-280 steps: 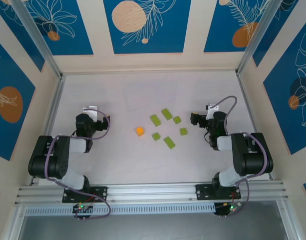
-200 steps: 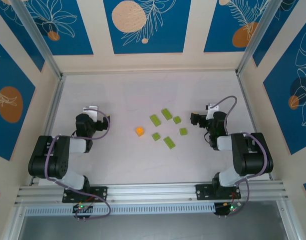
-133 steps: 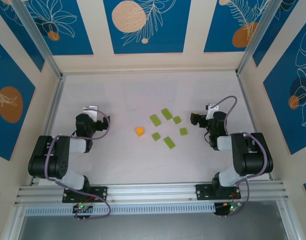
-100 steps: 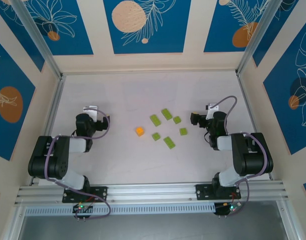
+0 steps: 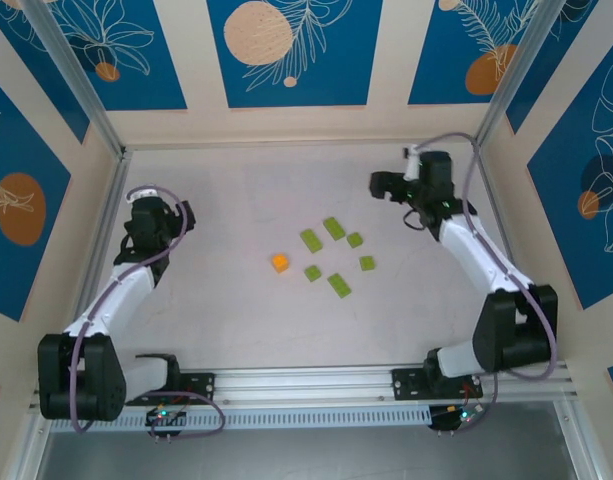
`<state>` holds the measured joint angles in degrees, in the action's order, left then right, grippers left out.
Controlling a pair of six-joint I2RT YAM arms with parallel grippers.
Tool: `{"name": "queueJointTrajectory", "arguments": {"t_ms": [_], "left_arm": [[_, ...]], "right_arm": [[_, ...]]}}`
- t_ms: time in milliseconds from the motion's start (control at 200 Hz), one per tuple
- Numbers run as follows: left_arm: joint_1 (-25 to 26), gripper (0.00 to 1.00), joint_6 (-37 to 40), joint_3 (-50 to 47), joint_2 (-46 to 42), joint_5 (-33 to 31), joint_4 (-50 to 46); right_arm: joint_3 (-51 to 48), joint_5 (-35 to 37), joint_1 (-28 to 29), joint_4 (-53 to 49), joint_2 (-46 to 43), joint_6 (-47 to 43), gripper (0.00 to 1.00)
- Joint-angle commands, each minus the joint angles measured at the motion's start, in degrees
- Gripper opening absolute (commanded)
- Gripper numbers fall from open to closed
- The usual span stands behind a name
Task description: Assemble a carrot with lego
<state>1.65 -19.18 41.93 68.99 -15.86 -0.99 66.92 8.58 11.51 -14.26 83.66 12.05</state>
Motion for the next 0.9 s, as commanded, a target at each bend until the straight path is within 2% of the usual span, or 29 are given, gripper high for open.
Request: {"name": "queueJointTrajectory", "arguments": {"t_ms": [0,70,165,265,320,465,895], "left_arm": [[-1.0,0.99,-4.7,4.8,2.7,5.8,-9.6],[-1.2,0.99,-6.6,7.9,4.9,7.4,-13.1],[-1.6,0.99,-6.7,11.1,7.1,13.1,-15.0],[-1.6,0.99,-7.1,13.2,7.4,14.6,-17.4],[-1.5,0.99,-6.8,14.0,7.0,14.7,-18.5],[-1.6,0.99,-8.1,12.9,5.7,17.0,-17.7],[-1.6,0.99,-6.9,13.3,6.8,17.0,-19.0]], "right_arm": [[10.9,-1.6,9.0,-24.6,9.3,-3.3,0.91],[21.2,-0.2,14.0,-33.2,17.3,-4.5,0.82],[32.9,1.2,18.9,-40.7,27.8,-5.5,0.75],[41.8,0.8,21.2,-45.5,35.9,-5.4,0.66],[44.9,-0.4,21.6,-46.9,38.8,-4.7,0.65],[46.3,-3.7,22.0,-46.2,41.7,-3.5,0.67],[42.1,-4.7,22.2,-43.7,44.4,-4.2,0.65]]}}
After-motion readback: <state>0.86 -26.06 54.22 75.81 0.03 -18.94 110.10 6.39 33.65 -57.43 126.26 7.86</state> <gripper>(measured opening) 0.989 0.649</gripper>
